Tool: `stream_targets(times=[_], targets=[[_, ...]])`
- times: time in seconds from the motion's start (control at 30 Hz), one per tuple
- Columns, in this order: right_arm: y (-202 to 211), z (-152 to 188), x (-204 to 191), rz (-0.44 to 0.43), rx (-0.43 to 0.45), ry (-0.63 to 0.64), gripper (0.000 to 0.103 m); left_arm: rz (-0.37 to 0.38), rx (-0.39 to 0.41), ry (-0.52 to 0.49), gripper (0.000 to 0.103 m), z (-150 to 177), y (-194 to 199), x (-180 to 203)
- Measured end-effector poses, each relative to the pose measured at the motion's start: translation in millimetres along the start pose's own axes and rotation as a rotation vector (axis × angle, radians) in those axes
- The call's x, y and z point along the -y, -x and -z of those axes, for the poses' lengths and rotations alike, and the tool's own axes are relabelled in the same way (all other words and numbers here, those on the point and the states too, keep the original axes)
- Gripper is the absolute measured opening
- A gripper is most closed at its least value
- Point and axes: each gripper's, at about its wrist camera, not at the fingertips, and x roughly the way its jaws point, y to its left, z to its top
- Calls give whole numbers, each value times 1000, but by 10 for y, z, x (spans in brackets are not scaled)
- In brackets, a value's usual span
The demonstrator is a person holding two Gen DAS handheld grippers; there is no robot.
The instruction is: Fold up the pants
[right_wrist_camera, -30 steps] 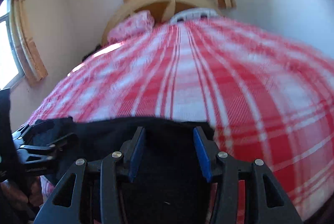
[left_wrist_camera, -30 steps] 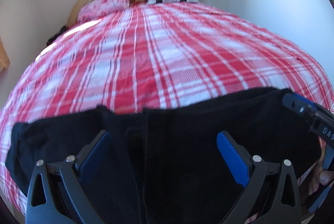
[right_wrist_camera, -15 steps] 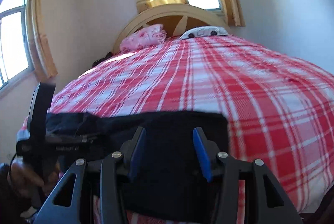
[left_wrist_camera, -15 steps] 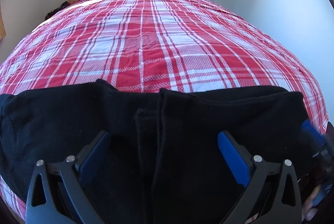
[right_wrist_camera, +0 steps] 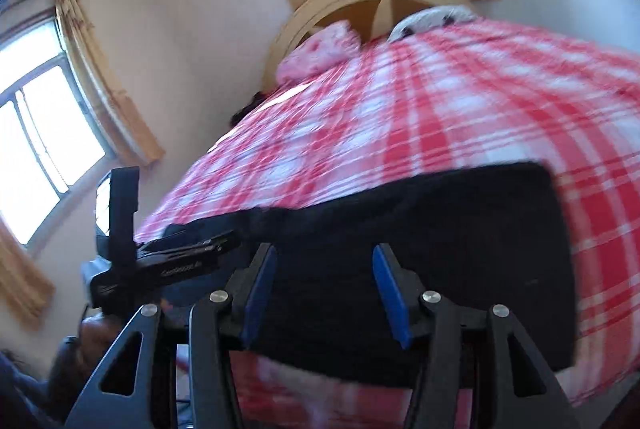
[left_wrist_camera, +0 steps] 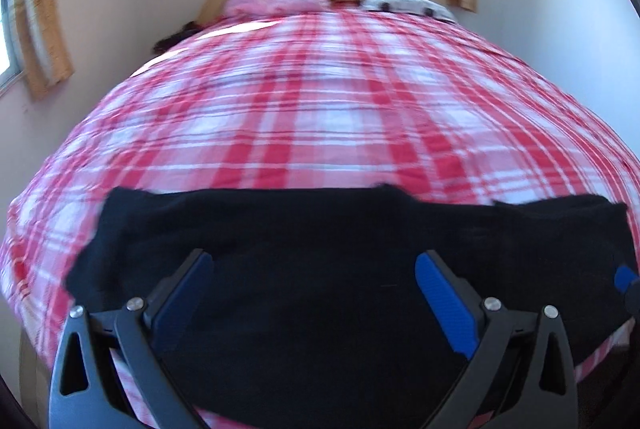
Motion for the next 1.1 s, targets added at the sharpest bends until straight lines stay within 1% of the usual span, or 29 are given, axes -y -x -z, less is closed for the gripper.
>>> stream_targets(times=[0.07, 0.1, 0.13, 0.2, 0.3, 0.33, 0.37, 0.4, 0.47, 0.53, 0.57, 0.63, 0.67, 0.77, 0.83, 0.87, 0.9, 0.93, 1.0, 1.1], targets=[[-126, 36, -120, -24, -39, 0, 53, -74, 13, 69, 103, 20, 37, -378], [-199, 54, -199, -37, -51, 13, 53, -100, 17, 92, 103, 35, 51, -498], [-256, 73, -258, -44, -60, 27, 53, -146, 22, 138, 103, 52, 76, -732], [-378, 129, -402, -42, -79, 67, 53, -210, 30, 214, 103, 91, 105, -1048], [-454, 177, -528, -22, -75, 105, 53, -258, 34, 324, 103, 157, 103, -1385], [-475, 190, -554, -19, -76, 111, 53, -262, 28, 357, 103, 186, 83, -1448], [-490, 199, -566, -21, -79, 113, 53, -256, 22, 380, 103, 210, 64, -1481], [-491, 216, -566, -22, -84, 111, 53, -234, 8, 411, 103, 237, 26, -1508], [-518, 259, -542, -17, -104, 102, 53, -157, -35, 468, 103, 289, -109, -1482], [-544, 272, -487, -4, -118, 76, 53, -99, -64, 496, 103, 340, -189, -1421], [-550, 278, -445, -5, -122, 56, 53, -86, -71, 507, 103, 354, -223, -1384], [-570, 269, -391, -6, -124, 35, 53, -112, -61, 522, 103, 371, -242, -1326], [-576, 270, -376, -9, -127, 29, 53, -109, -58, 540, 103, 375, -240, -1330], [-580, 277, -371, -14, -129, 32, 53, -25, -17, 657, 103, 434, -145, -1473], [-584, 289, -373, -16, -130, 34, 53, 43, 14, 748, 102, 489, -73, -1673], [-587, 289, -361, -21, -128, 28, 53, 48, 23, 768, 101, 496, -59, -1737], [-588, 290, -342, -30, -127, 18, 53, 37, 30, 788, 99, 512, -33, -1818], [-595, 284, -322, -37, -125, 10, 53, 6, 34, 798, 95, 530, 1, -1892], [-599, 288, -284, -53, -121, -5, 53, -19, 42, 799, 93, 553, 47, -1949], [-613, 292, -278, -57, -119, -3, 53, -10, 43, 765, 84, 577, 76, -1897]])
